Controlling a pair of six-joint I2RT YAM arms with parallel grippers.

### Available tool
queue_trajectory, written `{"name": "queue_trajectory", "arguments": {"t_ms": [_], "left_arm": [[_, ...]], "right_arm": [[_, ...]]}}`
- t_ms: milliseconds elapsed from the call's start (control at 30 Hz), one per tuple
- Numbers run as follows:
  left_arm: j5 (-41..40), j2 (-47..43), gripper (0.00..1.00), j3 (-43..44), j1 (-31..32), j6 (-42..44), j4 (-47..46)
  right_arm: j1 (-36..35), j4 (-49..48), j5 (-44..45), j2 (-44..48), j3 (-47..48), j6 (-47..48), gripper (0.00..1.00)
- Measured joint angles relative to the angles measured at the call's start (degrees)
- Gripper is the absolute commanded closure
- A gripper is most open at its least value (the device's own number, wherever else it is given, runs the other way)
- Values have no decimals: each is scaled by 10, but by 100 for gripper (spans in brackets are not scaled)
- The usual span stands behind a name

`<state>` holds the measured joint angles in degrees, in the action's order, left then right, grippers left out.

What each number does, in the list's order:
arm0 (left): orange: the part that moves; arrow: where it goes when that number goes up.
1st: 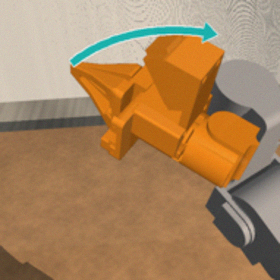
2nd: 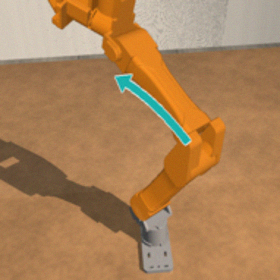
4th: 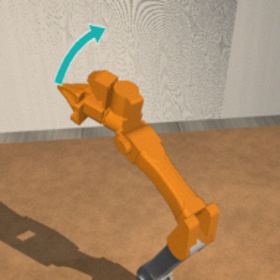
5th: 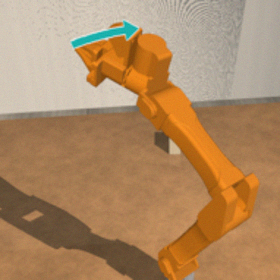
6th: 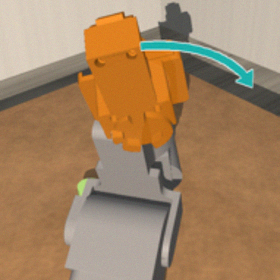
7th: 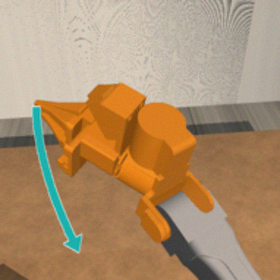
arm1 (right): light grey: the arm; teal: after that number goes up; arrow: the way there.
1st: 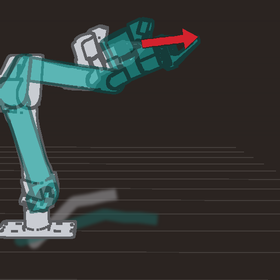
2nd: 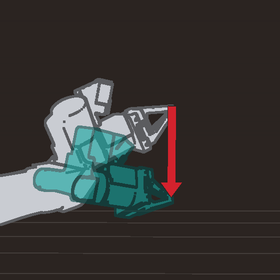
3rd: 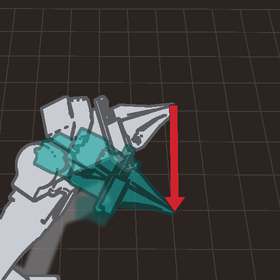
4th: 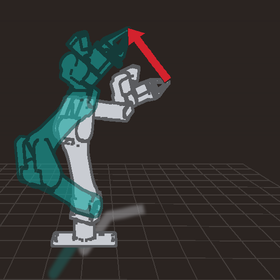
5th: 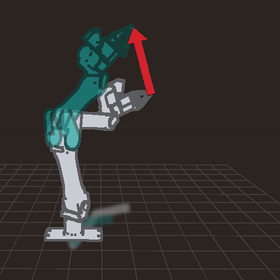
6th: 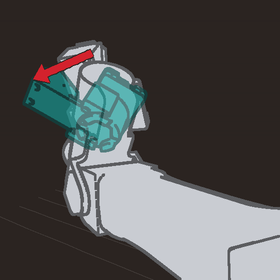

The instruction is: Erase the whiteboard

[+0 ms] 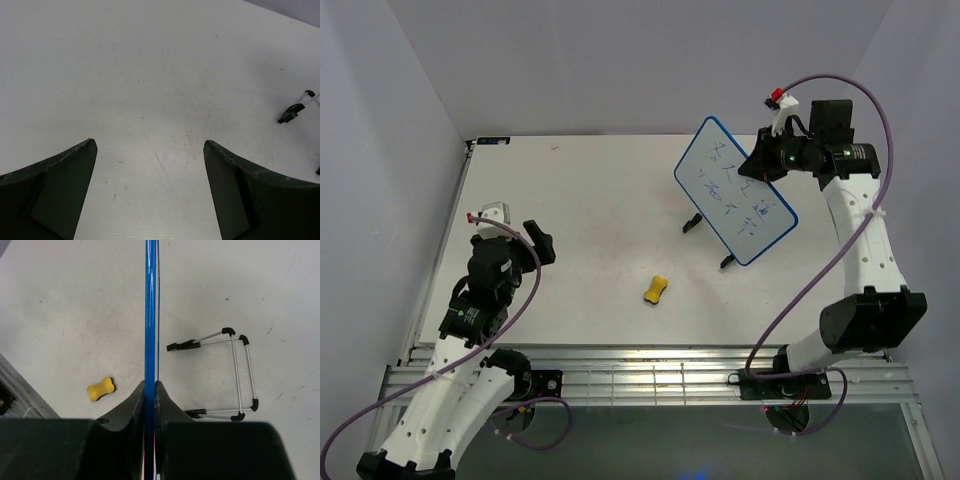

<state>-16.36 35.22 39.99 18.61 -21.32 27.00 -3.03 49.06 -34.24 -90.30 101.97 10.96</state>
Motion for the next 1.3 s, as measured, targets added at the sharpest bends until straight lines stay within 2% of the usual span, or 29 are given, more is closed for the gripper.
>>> {"name": "queue_trajectory", "arguments": {"t_ms": [100,200,400,500,633,733,900,967,1067,1300], "left_arm": [[-13,-10,2,0,0,-9,0],[-33,-23,2,0,0,-36,8],[-9,-49,2,2,0,-59,11],[39,2,2,13,0,-59,16],[121,137,2,37,11,-84,3],[127,215,2,37,84,-104,-1],[84,305,2,53,271,-112,-31],[68,334,2,56,326,-99,-68],[52,374,2,56,370,-70,-123],[32,481,2,65,377,-5,-207]], "right_arm": [[-6,-40,8,80,-83,-36,92],[-13,-107,15,181,-219,-87,92],[-40,-131,53,290,-378,-146,92],[-48,-124,78,324,-424,-156,92],[-49,-123,105,363,-465,-163,92],[-50,-121,111,377,-483,-167,92],[-53,-118,121,382,-506,-169,92],[-54,-116,121,387,-513,-169,92],[-57,-110,114,393,-515,-165,92],[-58,-99,92,414,-525,-159,92]]}}
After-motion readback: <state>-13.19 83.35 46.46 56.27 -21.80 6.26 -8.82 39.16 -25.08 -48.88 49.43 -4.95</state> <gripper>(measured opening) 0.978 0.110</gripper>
